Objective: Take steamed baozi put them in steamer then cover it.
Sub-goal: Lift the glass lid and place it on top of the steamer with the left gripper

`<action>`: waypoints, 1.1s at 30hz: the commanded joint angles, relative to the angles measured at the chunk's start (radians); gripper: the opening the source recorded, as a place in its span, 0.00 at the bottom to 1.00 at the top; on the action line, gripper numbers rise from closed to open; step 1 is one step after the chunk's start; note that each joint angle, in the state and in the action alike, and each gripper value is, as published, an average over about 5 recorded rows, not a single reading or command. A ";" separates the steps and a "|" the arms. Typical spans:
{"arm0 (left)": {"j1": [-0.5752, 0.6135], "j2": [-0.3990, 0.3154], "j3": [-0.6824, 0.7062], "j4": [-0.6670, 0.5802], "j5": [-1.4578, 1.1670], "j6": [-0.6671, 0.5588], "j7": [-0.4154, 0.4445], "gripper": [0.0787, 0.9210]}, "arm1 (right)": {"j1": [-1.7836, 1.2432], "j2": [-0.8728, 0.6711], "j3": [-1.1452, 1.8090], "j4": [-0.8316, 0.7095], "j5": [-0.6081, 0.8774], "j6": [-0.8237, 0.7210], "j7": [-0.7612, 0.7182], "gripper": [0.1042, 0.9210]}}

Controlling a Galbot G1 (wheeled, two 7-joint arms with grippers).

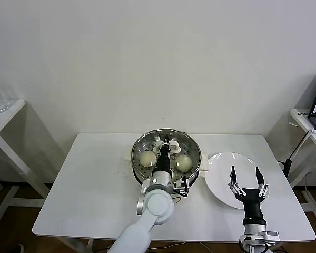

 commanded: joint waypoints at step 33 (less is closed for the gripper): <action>0.312 0.220 -0.003 -0.502 -0.057 -0.011 -0.064 0.75 | 0.010 -0.028 -0.014 -0.015 -0.004 0.021 0.000 0.88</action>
